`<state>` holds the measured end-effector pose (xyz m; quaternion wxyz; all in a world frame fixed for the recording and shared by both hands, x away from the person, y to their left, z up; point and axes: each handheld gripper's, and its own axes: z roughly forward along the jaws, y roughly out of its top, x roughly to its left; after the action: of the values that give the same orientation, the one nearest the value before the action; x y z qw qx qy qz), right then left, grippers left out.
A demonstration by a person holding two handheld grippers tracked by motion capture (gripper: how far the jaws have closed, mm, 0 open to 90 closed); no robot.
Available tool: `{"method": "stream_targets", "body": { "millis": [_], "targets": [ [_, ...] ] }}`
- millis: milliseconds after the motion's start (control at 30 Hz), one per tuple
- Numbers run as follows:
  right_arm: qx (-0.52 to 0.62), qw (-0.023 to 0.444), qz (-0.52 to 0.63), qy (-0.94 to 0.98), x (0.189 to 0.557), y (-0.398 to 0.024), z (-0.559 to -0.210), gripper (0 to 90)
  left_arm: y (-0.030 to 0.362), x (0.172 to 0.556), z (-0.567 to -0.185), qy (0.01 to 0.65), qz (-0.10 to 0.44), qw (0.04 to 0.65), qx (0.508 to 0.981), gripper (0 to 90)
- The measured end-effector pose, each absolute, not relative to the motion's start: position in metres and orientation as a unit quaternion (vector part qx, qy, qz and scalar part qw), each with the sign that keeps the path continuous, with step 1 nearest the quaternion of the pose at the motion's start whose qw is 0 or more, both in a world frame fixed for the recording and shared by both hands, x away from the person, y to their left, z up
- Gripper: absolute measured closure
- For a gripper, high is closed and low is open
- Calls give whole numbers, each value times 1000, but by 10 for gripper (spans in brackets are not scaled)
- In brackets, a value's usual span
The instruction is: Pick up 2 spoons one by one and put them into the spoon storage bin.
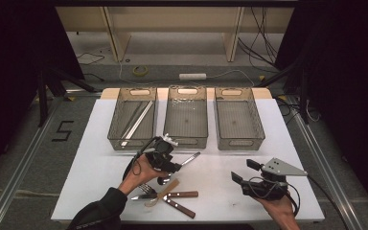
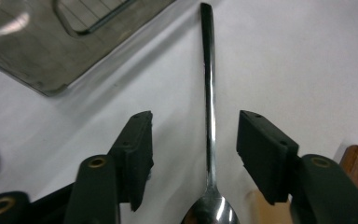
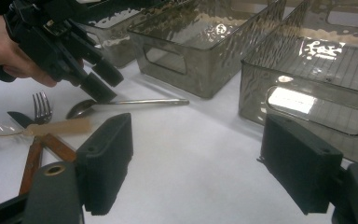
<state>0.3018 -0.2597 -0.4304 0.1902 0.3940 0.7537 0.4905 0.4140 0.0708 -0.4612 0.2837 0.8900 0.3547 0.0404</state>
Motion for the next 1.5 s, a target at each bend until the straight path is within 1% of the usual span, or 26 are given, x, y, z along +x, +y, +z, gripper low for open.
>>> {"method": "stream_targets", "body": {
  "millis": [467,800,1033,1233,1500],
  "targets": [
    [393,191,489,755,301,-259,-430,261,60,411,-468,328,37,240,913,679],
    [392,192,489,755,301,-259,-430,261,60,410,-469,322,46,233,916,828],
    [392,192,490,755,301,-259,-430,262,62,409,-467,316,52,237,917,851],
    [391,192,490,755,301,-259,-430,262,66,410,-463,314,62,243,916,855],
    [393,192,490,754,301,-259,-430,262,70,409,-457,313,60,244,916,856]
  ]
}}
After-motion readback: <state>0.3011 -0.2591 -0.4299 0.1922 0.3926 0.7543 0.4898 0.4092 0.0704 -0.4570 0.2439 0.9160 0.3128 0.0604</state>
